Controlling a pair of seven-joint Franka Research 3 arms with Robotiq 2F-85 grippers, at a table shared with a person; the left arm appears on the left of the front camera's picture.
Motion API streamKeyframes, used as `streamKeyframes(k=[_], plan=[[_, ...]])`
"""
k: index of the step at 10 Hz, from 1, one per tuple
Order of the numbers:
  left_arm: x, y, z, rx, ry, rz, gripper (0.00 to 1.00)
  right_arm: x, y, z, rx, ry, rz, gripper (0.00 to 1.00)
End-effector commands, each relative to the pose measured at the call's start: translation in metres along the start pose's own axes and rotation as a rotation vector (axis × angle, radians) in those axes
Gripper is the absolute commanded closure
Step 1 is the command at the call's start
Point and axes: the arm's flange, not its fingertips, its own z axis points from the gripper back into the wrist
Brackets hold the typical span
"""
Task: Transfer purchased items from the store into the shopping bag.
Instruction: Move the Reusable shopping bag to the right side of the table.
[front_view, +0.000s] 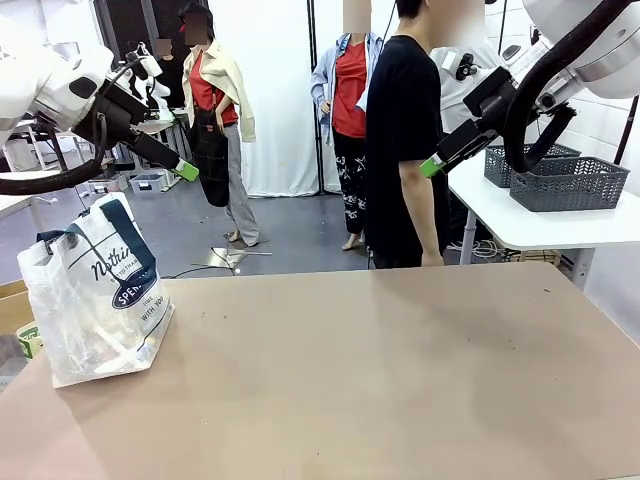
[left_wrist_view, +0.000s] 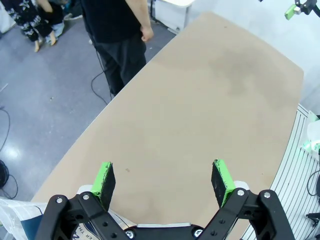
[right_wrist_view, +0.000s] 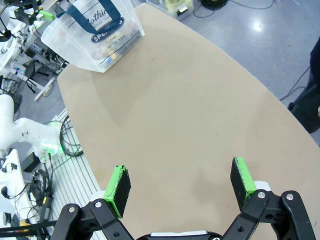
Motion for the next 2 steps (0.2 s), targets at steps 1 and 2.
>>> streamKeyframes(k=[1, 2], plan=[[0.0014, 0.0007, 0.003, -0.007, -0.001, 0.001, 0.0, -0.0011, 0.0006, -0.0007, 0.004, 0.0, 0.0, 0.0], [0.0014, 0.0007, 0.003, -0.007, -0.001, 0.001, 0.0, -0.0011, 0.0006, -0.0007, 0.004, 0.0, 0.0, 0.0]])
